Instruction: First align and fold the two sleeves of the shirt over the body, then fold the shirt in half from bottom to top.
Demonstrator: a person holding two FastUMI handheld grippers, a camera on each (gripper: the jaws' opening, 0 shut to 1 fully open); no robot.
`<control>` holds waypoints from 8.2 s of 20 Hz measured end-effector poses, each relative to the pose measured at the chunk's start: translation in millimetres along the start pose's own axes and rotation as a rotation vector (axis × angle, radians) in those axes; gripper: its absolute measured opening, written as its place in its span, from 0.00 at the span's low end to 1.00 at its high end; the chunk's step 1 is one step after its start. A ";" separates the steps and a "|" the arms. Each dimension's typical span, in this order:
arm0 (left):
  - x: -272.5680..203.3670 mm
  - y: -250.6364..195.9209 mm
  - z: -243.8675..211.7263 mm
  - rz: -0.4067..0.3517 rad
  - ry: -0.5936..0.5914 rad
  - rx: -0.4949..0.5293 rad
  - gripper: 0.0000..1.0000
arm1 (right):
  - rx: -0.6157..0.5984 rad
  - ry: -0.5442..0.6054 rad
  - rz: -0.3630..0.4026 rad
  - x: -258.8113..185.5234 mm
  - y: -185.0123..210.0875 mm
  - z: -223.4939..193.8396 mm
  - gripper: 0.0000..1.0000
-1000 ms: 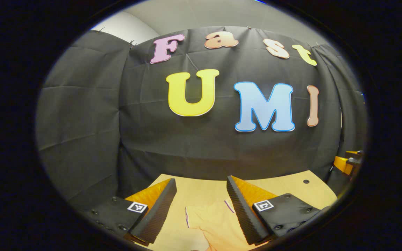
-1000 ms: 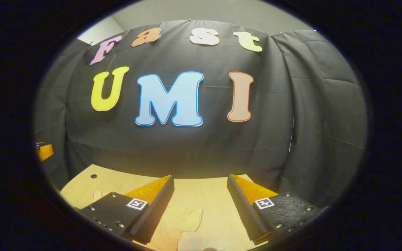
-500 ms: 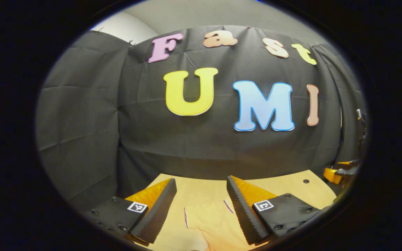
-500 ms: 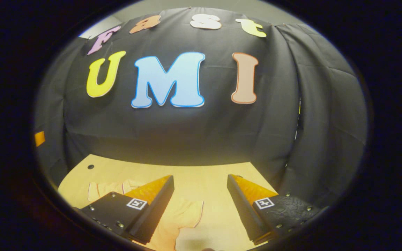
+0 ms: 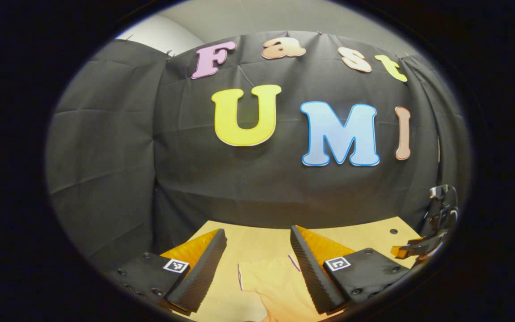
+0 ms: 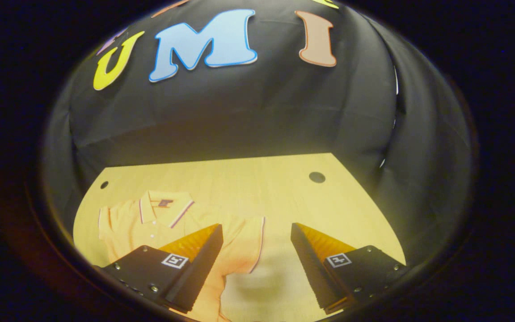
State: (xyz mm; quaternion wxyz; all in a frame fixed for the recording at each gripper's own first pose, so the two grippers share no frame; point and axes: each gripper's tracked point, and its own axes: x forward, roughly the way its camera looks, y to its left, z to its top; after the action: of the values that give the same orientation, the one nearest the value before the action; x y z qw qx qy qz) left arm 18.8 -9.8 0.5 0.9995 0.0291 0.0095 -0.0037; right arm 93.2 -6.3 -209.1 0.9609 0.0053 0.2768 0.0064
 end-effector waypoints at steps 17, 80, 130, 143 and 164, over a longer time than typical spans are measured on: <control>-9.5 19.4 -18.6 0.077 0.063 -0.032 0.95 | -0.048 0.265 0.028 72.1 10.7 -96.9 0.94; 74.0 49.6 -174.4 0.065 0.288 -0.048 0.94 | -0.310 0.145 0.286 -16.5 151.4 -54.4 0.28; 168.8 -27.8 -298.5 -0.049 0.476 0.160 0.09 | -0.083 0.272 0.110 -71.4 68.5 -137.4 0.28; 123.1 -206.4 -319.4 -0.364 0.498 0.304 0.09 | 0.042 0.268 0.021 -94.6 16.0 -160.4 0.28; 51.4 -138.1 -347.7 -0.327 0.676 0.128 0.94 | 0.024 0.316 0.080 -107.0 32.5 -184.2 0.28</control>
State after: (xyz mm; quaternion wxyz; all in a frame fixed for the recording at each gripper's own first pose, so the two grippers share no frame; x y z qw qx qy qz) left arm 62.5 -127.7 -355.6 0.9224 0.0892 0.3430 -0.1537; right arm -95.7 25.8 -307.7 0.9042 0.0267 0.4242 0.0419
